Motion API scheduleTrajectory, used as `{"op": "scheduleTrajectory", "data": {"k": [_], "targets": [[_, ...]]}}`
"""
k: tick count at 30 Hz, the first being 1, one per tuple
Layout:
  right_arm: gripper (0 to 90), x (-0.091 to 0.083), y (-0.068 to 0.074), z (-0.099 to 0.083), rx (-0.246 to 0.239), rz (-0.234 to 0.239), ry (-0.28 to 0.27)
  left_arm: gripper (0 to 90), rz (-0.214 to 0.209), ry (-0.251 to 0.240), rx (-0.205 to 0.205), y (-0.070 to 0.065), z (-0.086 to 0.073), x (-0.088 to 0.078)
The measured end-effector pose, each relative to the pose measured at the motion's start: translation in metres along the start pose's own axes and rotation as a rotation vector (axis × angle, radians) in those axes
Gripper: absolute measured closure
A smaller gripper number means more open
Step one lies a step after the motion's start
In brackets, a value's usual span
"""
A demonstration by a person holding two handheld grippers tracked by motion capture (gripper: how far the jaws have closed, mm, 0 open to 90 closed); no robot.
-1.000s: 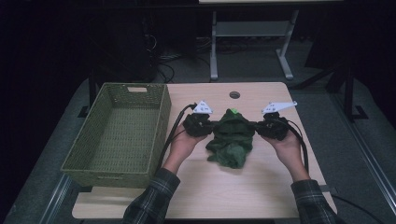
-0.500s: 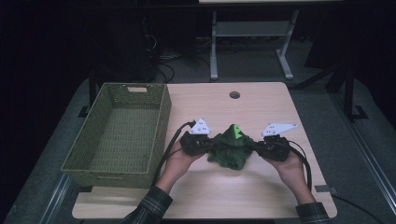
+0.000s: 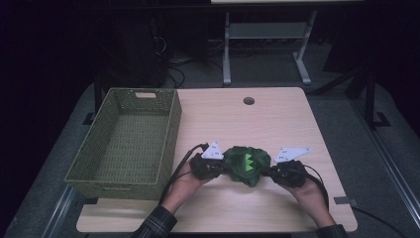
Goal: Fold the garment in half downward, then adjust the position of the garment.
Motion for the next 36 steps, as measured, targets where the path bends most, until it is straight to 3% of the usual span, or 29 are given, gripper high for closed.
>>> {"op": "scheduleTrajectory", "data": {"k": [5, 11, 16, 21, 25, 29, 33, 36], "targets": [[87.6, 0.006, 0.006, -0.01, -0.006, 0.025, 0.039, 87.0, -0.025, 0.03, -0.014, -0.005, -0.013, 0.009], [87.9, 0.016, 0.008, -0.02, -0.011, 0.047, 0.104, 87.5, -0.042, 0.082, 0.009, -0.01, -0.024, 0.02], [88.1, 0.022, 0.008, -0.026, -0.009, 0.051, 0.139, 87.5, -0.043, 0.083, 0.014, -0.01, -0.024, 0.022], [83.7, 0.02, 0.008, -0.026, 0.018, 0.059, 0.108, 82.2, -0.047, 0.066, -0.013, -0.011, -0.023, 0.018], [61.1, 0.008, 0.01, -0.023, 0.033, 0.05, 0.057, 61.9, -0.033, 0.057, -0.02, -0.014, -0.017, 0.008], [56.0, -0.01, 0.012, -0.022, 0.037, 0.042, 0.012, 52.7, -0.029, 0.023, -0.029, -0.019, -0.012, -0.009], [60.3, -0.026, 0.013, -0.017, 0.04, 0.052, -0.039, 58.2, -0.026, -0.024, -0.012, -0.021, -0.001, -0.024], [77.7, -0.033, 0.01, -0.008, 0.049, 0.061, -0.088, 71.3, -0.014, -0.055, -0.002, -0.019, 0.009, -0.024]]}}
Point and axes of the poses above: each handheld gripper's, and its own axes: x roughly forward along the jaws, z roughly out of its top, y roughly to its left, the point moved 6 cm from there along x, roughly forward along the jaws, and after that the axes turned 6 degrees about -y, right-handed, at the moved point
